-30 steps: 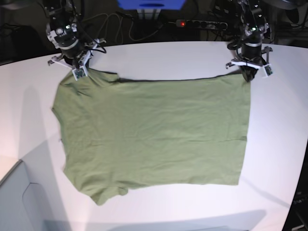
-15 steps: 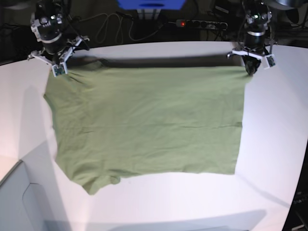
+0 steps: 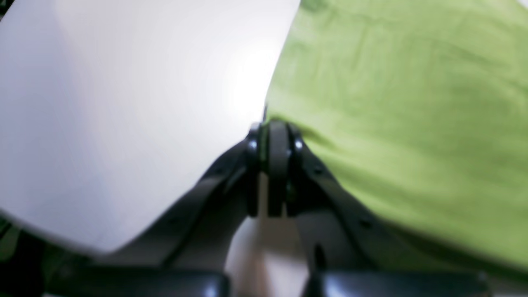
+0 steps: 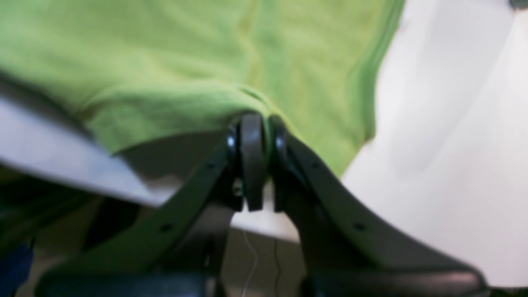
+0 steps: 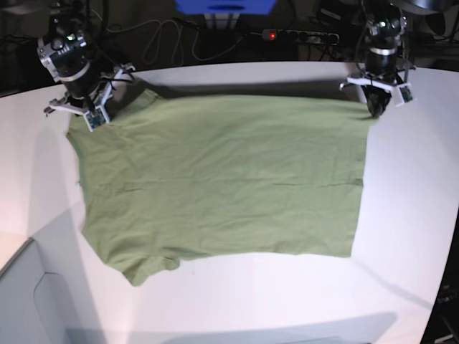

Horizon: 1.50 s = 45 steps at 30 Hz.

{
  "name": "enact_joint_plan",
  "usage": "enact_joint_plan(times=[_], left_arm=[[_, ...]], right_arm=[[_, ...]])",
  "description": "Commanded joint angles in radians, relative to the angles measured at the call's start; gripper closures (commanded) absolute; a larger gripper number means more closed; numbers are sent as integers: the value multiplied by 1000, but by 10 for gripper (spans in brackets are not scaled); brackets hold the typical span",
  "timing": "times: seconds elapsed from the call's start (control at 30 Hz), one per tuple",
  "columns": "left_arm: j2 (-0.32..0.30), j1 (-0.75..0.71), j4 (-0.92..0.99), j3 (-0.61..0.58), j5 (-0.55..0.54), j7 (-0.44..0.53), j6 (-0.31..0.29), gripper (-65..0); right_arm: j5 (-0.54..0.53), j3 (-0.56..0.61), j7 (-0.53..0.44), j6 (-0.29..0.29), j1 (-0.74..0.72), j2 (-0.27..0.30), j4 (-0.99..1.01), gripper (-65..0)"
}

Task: Fold the T-shirt properly
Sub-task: 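Lift the shoulder edge with both grippers and pull it toward the robot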

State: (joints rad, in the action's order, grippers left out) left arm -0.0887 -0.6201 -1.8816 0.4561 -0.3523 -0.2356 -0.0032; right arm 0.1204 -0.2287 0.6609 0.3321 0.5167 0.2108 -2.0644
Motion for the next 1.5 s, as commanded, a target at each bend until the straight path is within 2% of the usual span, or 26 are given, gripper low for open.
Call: enact_joint_plan(times=[0.0,0.2,0.4,0.77,1.47], left_arm=[[-6,7,-14,7,0,26,2,0],[-7,84,-9,7,2,26,4,0],[-9,156,76,3,2,26,4,0],[-10,248,138,-4,2,26,4,0],[-10,355,227,-6,2,25,2,0]], right_arm=[[2,-2,-13,15,-20,8,1,-1],[2,-2,-13,17,-125,16,104,-1],[2,1,-13,17,-195,34,164,-1],[2,78,-13,17,-332,43,265,-1],[2,105,-16,17,-427,49,314,-1]])
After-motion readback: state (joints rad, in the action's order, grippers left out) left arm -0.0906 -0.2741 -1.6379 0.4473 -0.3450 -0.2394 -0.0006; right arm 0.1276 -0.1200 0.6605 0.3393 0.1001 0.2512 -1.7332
